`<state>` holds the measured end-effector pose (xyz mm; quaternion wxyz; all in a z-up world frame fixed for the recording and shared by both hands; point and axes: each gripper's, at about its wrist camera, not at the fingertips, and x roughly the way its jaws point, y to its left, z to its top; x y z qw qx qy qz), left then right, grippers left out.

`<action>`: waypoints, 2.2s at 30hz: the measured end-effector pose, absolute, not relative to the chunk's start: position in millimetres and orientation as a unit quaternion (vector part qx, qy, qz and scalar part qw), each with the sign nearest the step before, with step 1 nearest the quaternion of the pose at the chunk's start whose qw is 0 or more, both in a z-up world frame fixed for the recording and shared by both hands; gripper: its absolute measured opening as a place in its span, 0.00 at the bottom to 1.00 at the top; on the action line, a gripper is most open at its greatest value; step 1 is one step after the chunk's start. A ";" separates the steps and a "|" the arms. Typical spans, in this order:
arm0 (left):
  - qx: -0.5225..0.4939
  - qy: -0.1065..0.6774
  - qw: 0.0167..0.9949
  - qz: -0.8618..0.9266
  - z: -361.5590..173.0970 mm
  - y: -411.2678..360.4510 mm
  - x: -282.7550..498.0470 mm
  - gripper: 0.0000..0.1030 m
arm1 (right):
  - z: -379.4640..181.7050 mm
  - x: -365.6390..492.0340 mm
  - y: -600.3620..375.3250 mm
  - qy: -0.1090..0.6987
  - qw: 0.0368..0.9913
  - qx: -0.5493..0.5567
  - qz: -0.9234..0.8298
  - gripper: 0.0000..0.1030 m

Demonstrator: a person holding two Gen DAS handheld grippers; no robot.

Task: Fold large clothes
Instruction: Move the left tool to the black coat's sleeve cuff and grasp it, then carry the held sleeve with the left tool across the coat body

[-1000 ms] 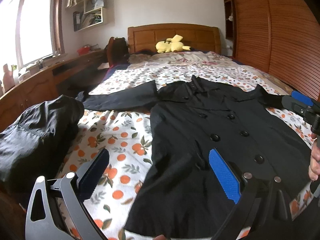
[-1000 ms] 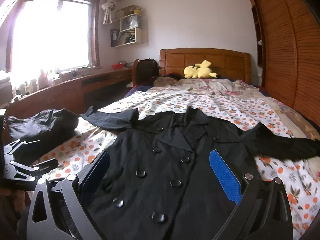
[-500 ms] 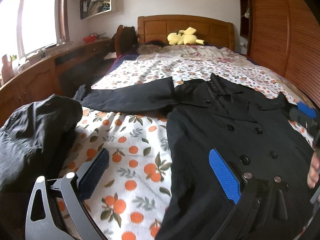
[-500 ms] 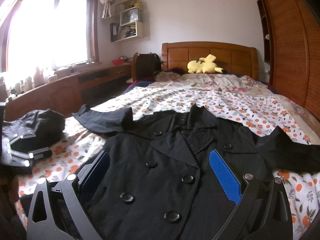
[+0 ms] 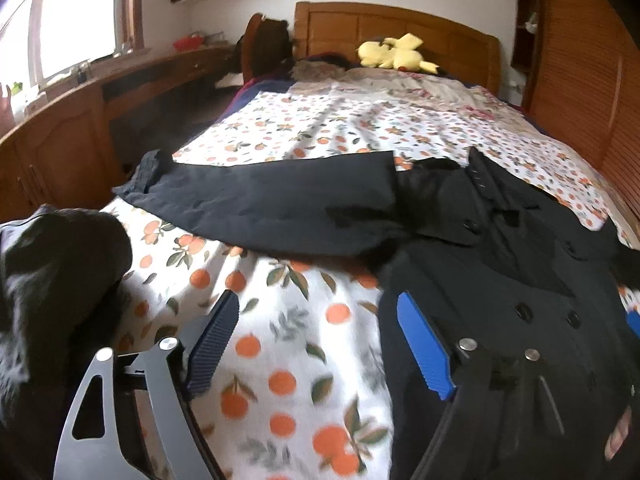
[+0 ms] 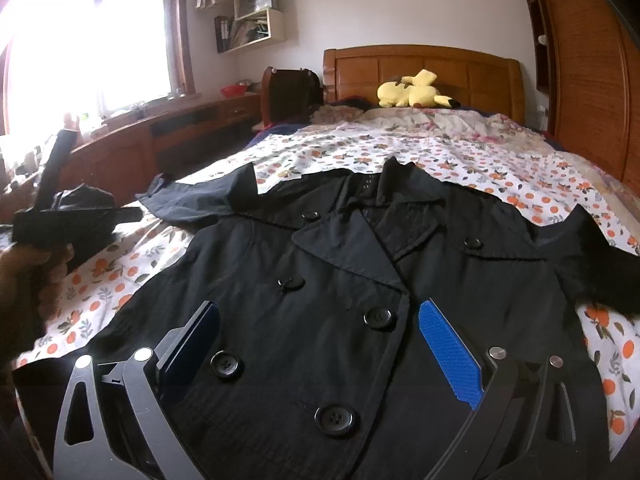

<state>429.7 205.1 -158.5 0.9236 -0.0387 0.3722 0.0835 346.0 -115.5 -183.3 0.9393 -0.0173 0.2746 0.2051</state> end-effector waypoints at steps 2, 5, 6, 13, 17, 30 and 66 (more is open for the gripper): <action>-0.045 0.380 0.919 0.091 -163.5 214.8 445.6 0.77 | -184.3 345.6 -114.2 0.275 0.939 -0.020 0.206 0.94; -0.061 0.394 0.911 0.103 -173.8 231.3 469.3 0.73 | -185.1 345.7 -112.9 0.276 0.939 -0.022 0.206 0.94; -0.066 0.397 0.909 0.104 -176.9 235.0 474.9 0.71 | -185.3 345.8 -112.7 0.277 0.938 -0.022 0.206 0.94; -0.122 0.431 0.884 0.133 -209.2 277.4 516.8 0.63 | -187.1 346.4 -112.5 0.279 0.938 -0.022 0.206 0.94; -0.139 0.442 0.873 0.151 -217.7 294.0 532.8 0.54 | -187.4 346.3 -112.3 0.280 0.937 -0.022 0.207 0.94; -0.106 0.405 0.896 0.148 -172.7 265.1 539.7 0.02 | -186.6 345.9 -111.3 0.278 0.938 -0.020 0.206 0.94; 0.000 0.378 0.925 0.040 -152.8 154.0 428.1 0.54 | -174.7 338.8 -111.1 0.273 0.936 -0.012 0.223 0.94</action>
